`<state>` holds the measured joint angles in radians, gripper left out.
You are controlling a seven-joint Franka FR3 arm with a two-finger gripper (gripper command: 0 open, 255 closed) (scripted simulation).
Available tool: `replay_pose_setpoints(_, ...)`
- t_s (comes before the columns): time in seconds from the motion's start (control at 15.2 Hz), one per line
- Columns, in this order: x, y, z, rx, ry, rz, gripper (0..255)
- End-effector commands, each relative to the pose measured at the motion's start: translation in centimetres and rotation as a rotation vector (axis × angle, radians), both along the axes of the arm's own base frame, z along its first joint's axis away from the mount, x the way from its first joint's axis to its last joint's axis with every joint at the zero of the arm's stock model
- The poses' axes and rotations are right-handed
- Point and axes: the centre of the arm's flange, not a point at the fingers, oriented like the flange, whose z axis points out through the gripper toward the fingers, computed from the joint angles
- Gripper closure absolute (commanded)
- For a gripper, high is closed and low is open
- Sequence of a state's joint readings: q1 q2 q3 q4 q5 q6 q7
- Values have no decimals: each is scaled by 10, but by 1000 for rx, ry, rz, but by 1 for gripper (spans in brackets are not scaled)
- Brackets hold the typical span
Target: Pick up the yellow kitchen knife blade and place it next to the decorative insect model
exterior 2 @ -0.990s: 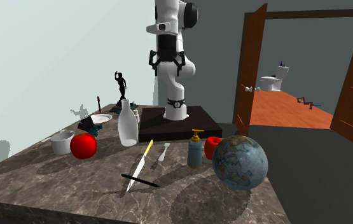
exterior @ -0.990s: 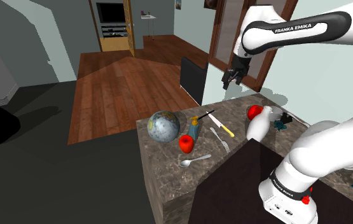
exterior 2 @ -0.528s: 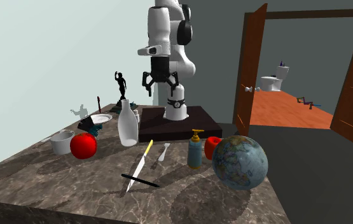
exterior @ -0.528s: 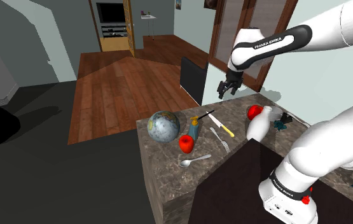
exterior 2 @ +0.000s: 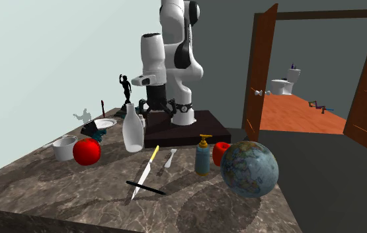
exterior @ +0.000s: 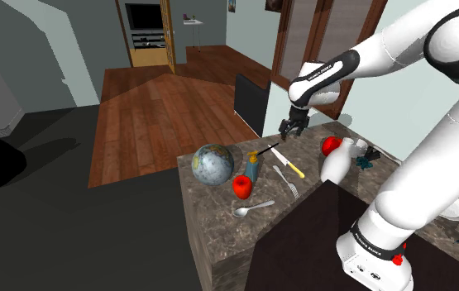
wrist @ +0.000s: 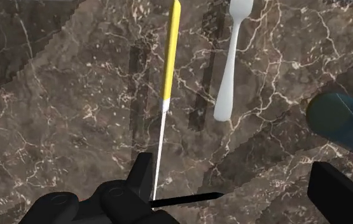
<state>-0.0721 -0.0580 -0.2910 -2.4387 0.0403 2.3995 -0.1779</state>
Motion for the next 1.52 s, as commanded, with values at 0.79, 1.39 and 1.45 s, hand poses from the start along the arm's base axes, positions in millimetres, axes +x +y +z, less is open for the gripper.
replay_pose_setpoints(0.79, 34, -67, -163, 60, 53, -92, 0)
replay_pose_setpoints(1.39, 33, -64, -198, 60, 53, -92, 0)
replay_pose_setpoints(1.45, 33, -64, -198, 60, 53, -92, 0)
